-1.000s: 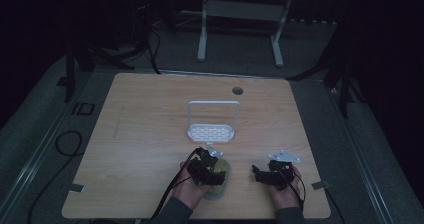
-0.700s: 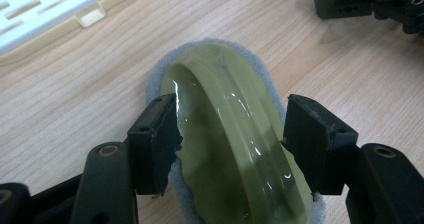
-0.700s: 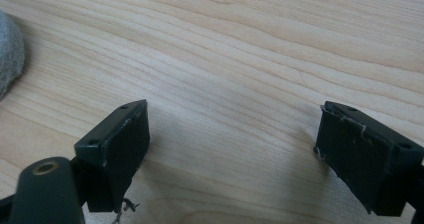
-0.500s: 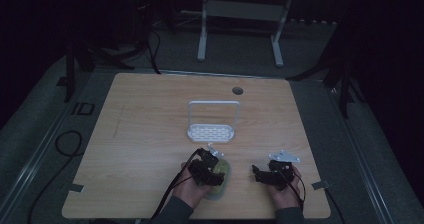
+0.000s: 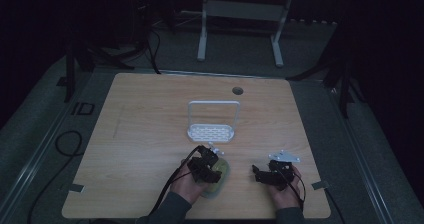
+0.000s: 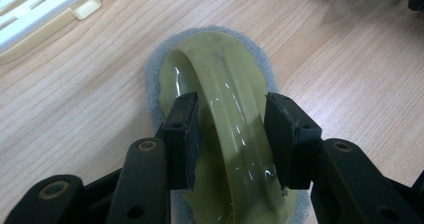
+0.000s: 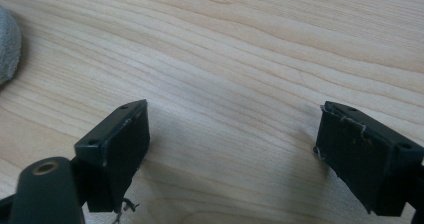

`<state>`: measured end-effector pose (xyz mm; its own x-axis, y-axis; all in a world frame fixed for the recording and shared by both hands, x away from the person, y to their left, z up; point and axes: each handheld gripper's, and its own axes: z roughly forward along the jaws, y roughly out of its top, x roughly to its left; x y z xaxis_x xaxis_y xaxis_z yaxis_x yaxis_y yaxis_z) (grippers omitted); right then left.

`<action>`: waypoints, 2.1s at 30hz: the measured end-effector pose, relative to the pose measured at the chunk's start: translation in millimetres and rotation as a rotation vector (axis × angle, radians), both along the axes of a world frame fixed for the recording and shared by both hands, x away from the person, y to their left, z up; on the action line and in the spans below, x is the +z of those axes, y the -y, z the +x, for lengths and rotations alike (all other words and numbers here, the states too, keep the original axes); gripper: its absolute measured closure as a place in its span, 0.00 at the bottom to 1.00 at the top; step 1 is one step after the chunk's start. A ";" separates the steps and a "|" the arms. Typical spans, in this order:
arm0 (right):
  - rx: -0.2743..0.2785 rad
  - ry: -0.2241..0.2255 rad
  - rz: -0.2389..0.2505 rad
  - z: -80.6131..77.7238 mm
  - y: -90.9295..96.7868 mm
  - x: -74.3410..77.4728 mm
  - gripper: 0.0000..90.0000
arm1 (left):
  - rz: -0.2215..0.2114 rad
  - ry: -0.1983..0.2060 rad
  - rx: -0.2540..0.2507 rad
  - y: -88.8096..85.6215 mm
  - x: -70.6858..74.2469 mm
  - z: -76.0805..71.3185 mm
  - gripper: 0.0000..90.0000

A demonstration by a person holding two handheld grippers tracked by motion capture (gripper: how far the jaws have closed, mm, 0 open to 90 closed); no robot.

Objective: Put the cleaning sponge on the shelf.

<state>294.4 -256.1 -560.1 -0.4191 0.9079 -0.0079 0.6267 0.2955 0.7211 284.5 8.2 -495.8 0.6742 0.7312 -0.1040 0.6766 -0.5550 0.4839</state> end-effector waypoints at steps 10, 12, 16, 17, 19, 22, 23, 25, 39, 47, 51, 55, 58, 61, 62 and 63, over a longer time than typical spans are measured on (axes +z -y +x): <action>0.000 0.000 0.001 0.0 0.0 0.0 0.15 | 0.056 -0.045 -0.071 -0.8 7.0 10.3 0.70; -0.002 0.000 0.002 0.0 -0.2 0.0 0.15 | 0.067 -0.054 -0.083 -0.4 8.3 12.7 0.71; -0.001 0.000 0.000 0.0 -0.1 0.0 0.15 | 0.094 -0.072 -0.112 1.1 10.6 16.9 0.73; -0.001 0.000 0.000 0.0 -0.1 0.0 0.15 | 0.094 -0.072 -0.112 1.1 10.6 16.9 0.73; -0.001 0.000 0.000 0.0 -0.1 0.0 0.15 | 0.107 -0.086 -0.126 1.9 11.9 19.8 0.73; -0.001 0.000 0.000 0.0 0.0 0.0 0.15 | 0.129 -0.099 -0.141 3.2 12.3 22.7 0.72; -0.001 0.000 0.000 0.0 -0.1 0.0 0.15 | 0.129 -0.099 -0.141 3.2 12.3 22.7 0.72; -0.001 0.000 0.001 0.0 -0.1 0.0 0.15 | 0.159 -0.109 -0.160 5.0 12.6 24.4 0.72; 0.000 0.001 0.000 0.1 0.0 0.0 0.15 | 0.210 -0.147 -0.219 2.6 17.5 34.5 0.78; 0.001 0.002 -0.001 0.1 0.1 0.0 0.15 | 0.237 -0.160 -0.255 3.3 18.5 37.9 0.79; 0.000 0.001 0.000 0.1 0.0 0.0 0.15 | 0.271 -0.166 -0.288 5.7 19.4 39.5 0.79; 0.001 0.001 -0.001 0.1 0.1 0.0 0.15 | 0.278 -0.174 -0.310 6.3 19.8 40.8 0.79; 0.001 0.001 -0.001 0.1 0.0 0.0 0.15 | 0.285 -0.170 -0.318 5.7 20.4 41.5 0.79; 0.001 0.002 -0.001 0.1 0.1 0.0 0.15 | 0.297 -0.164 -0.327 4.9 21.2 41.8 0.79; 0.001 0.002 0.000 0.1 0.0 0.0 0.15 | 0.302 -0.149 -0.333 4.0 21.9 41.9 0.79; 0.001 0.002 -0.001 0.2 0.1 0.0 0.15 | 0.303 -0.145 -0.334 3.7 22.0 42.0 0.79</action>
